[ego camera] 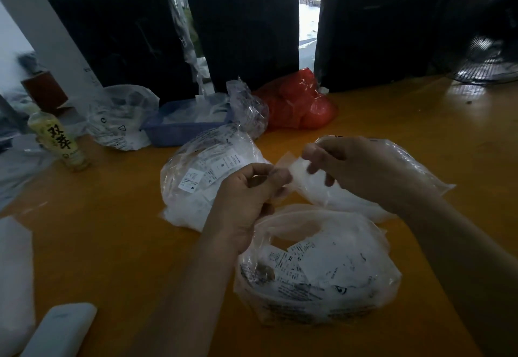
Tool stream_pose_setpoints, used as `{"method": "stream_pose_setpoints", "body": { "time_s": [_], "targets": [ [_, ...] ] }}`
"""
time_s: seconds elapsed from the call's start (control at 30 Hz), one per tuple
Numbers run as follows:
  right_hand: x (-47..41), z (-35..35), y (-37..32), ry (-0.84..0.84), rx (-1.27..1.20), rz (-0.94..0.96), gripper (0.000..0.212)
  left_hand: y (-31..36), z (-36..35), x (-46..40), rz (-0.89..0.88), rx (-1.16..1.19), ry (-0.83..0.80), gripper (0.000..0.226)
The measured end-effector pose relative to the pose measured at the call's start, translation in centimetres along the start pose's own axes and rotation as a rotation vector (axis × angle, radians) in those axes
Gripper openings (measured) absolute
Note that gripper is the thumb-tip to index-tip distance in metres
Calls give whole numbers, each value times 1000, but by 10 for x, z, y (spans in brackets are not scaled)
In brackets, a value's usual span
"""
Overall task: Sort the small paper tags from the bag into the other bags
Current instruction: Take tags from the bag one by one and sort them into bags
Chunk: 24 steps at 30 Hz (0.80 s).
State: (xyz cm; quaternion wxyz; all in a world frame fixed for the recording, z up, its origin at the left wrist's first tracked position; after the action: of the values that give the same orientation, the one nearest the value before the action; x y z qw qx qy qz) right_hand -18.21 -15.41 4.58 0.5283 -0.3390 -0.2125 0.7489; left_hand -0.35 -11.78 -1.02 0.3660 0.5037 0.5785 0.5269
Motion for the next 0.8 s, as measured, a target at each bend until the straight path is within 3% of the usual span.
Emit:
{"method": "stream_pose_setpoints", "body": {
  "time_s": [0.1, 0.17, 0.33, 0.43, 0.57, 0.63, 0.7, 0.8],
  "targets": [
    [7, -11, -12, -67, -145, 64, 29, -3, -2, 0, 11, -17, -37, 21],
    [4, -12, -8, -13, -159, 90, 12, -3, 0, 0, 9, -25, -14, 14],
    [2, -16, -4, -11, -167, 107, 21, -4, 5, -4, 16, 38, 23, 21],
    [7, -30, 1, -208, 9, 63, 38, -5, 0, -3, 93, 243, -13, 23],
    [30, -67, 14, -605, 430, 125, 22, -6, 2, -5, 140, 411, 11, 25],
    [51, -90, 20, -801, 597, 167, 39, -6, 3, -6, 134, 429, 18, 33],
    [61, -104, 23, -866, 716, 229, 53, -7, 2, -6, 128, 428, 18, 37],
    [58, -105, 20, -840, 753, 293, 41, -7, 1, -6, 130, 433, 20, 30]
  ]
}}
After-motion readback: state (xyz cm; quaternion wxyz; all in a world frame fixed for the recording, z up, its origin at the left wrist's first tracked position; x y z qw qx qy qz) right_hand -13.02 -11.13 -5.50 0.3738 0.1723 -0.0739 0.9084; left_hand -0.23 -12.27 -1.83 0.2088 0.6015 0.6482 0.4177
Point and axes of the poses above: each hand's wrist, its own x-axis away from the middle knuckle, its own z-axis out of the back of the hand, y = z × x, the point moved 8 cm from there along -x, towards the middle knuckle, and after that the axes turned 9 degrees about y, right-handed, at the moved point
